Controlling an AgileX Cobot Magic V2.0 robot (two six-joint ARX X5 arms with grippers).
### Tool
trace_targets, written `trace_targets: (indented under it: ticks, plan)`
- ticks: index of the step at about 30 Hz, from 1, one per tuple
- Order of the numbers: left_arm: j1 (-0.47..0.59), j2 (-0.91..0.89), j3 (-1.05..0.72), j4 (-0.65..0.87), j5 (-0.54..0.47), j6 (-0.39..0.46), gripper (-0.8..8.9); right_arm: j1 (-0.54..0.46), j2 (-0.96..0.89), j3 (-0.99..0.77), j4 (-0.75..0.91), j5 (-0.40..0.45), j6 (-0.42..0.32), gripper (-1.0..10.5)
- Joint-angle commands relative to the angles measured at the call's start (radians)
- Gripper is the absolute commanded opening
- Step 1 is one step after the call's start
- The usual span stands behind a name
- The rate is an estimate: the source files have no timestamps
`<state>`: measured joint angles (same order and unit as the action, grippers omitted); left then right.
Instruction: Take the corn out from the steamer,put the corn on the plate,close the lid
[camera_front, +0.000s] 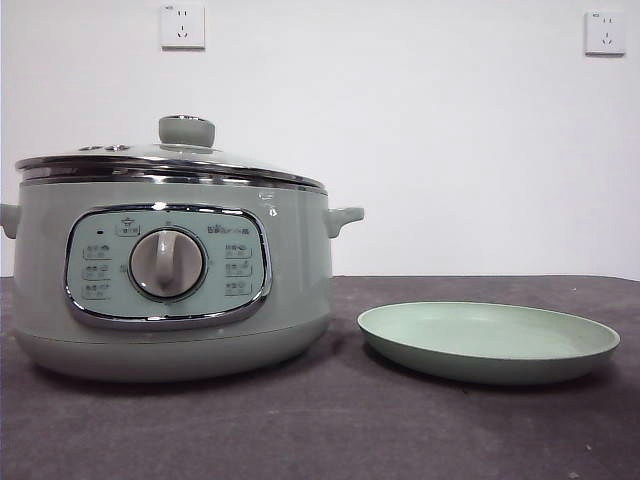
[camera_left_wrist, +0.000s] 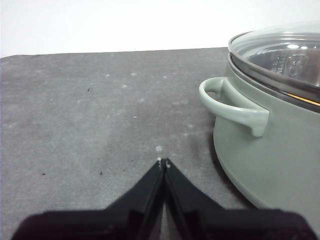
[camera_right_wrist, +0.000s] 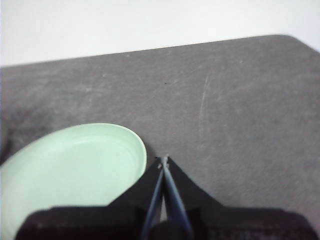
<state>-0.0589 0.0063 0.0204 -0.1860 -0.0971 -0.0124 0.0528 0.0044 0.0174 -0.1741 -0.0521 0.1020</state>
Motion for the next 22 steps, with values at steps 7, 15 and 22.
trace_targets:
  ticks: [7,15,22]
  plan:
    - [0.003,-0.002,-0.014,0.018,0.058,-0.355,-0.03,0.002,0.000,-0.010,-0.008,0.000,0.454,0.0]
    - [0.003,-0.002,-0.014,0.029,0.105,-0.435,-0.03,0.002,0.001,-0.009,-0.008,-0.003,0.447,0.0]
    - [0.003,-0.002,0.008,0.019,0.178,-0.463,-0.07,0.002,0.023,0.025,-0.046,-0.081,0.430,-0.1]
